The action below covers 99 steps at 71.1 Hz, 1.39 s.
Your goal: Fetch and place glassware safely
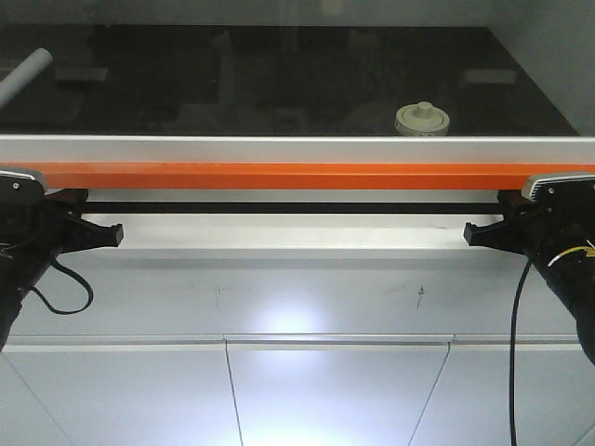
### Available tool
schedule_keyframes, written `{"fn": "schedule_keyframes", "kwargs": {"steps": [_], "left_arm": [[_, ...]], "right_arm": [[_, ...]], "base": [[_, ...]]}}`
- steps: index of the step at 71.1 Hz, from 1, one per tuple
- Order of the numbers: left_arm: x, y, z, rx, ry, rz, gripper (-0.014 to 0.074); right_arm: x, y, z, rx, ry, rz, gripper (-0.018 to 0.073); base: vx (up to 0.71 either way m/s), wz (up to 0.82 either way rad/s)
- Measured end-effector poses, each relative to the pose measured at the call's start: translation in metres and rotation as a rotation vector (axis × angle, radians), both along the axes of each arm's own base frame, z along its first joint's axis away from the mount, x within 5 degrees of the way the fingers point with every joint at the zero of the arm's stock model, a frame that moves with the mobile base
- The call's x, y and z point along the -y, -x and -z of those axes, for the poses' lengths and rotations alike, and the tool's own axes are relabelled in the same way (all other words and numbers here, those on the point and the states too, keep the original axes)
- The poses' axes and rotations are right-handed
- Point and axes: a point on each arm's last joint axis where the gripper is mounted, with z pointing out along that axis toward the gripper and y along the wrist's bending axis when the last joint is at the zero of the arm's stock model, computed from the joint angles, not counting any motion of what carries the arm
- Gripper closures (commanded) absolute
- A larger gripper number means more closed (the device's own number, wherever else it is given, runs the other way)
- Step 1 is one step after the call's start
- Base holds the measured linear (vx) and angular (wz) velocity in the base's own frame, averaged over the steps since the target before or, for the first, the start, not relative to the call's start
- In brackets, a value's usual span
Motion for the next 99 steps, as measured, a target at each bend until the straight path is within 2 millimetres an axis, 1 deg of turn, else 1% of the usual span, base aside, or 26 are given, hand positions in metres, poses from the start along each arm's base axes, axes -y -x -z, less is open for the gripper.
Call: {"fn": "schedule_keyframes", "kwargs": {"steps": [15, 34, 47, 56, 58, 64, 74, 83, 92, 99], "left_arm": [[0.000, 0.003, -0.013, 0.023, 0.001, -0.002, 0.0603], [0.000, -0.001, -0.043, 0.023, -0.004, -0.005, 0.0603], [0.000, -0.004, -0.071, 0.054, -0.007, -0.004, 0.0603], [0.001, -0.004, -0.092, 0.104, -0.016, 0.006, 0.0603], [0.001, -0.004, -0.100, 0.122, -0.020, 0.009, 0.0603], [0.001, -0.003, -0.115, 0.156, -0.025, 0.011, 0.0603], [0.001, 0.002, -0.142, 0.242, -0.025, 0.012, 0.0603], [0.001, 0.012, -0.167, 0.343, -0.023, 0.013, 0.0603], [0.001, 0.023, -0.191, 0.462, -0.017, 0.015, 0.0603], [0.001, 0.030, -0.198, 0.487, -0.017, 0.015, 0.0603]], "right_arm": [[0.000, 0.004, -0.015, 0.013, 0.008, 0.003, 0.0560], [0.001, -0.001, -0.043, 0.026, 0.030, 0.008, 0.0560], [0.001, -0.003, -0.067, 0.076, 0.040, 0.011, 0.0560], [0.002, -0.002, -0.088, 0.134, 0.044, 0.014, 0.0560], [0.002, -0.001, -0.093, 0.148, 0.046, 0.014, 0.0560], [0.001, 0.001, -0.109, 0.195, 0.049, 0.016, 0.0560], [0.001, 0.007, -0.136, 0.278, 0.053, 0.018, 0.0560], [0.001, 0.015, -0.159, 0.352, 0.056, 0.019, 0.0560], [0.001, 0.022, -0.167, 0.363, 0.059, 0.023, 0.0560], [0.001, 0.025, -0.170, 0.353, 0.062, 0.027, 0.0560]], "base": [[0.00, 0.00], [0.00, 0.00], [0.00, 0.00], [0.00, 0.00], [0.00, 0.00], [0.00, 0.00], [0.00, 0.00], [0.00, 0.00], [0.00, 0.00], [0.00, 0.00]]}}
